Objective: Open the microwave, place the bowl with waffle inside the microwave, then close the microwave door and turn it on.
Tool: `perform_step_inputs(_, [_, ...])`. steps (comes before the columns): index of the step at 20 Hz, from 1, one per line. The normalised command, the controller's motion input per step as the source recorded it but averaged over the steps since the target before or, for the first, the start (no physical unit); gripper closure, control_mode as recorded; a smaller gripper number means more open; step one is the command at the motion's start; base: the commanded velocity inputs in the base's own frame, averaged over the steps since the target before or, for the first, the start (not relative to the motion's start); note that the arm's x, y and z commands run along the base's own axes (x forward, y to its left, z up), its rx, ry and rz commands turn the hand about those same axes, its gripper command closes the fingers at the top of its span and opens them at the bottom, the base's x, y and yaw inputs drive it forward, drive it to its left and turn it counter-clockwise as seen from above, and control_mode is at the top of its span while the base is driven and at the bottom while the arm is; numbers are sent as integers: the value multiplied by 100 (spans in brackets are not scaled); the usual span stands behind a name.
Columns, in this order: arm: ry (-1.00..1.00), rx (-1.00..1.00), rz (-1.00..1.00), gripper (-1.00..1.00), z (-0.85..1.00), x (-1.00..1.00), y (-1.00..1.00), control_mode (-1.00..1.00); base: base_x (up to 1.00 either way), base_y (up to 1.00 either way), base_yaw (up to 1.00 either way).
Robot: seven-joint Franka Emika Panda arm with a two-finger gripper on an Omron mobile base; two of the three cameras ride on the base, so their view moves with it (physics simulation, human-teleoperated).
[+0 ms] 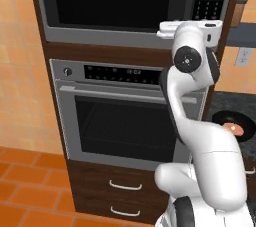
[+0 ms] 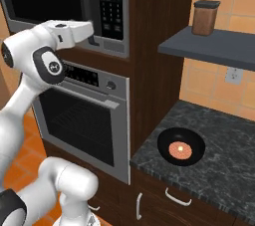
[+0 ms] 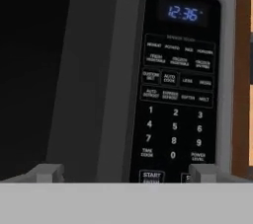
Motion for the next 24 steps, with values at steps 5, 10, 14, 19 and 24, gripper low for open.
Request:
perform_step_inputs(5, [1,4,-10,-100,-18,82,-4,-100,0,0,0])
perform_step_inputs(10, [4,0,-10,-100,-12,90,0,-100,0,0,0])
perform_step_inputs(14, [9,6,-5,-100,-18,88,-9,-100,0,0,0])
perform_step_inputs(19, [15,20,0,100,-24,85,-63,-100,0,0,0])
perform_step_inputs(24, [17,26,0,100,-38,82,-42,-100,0,0,0])
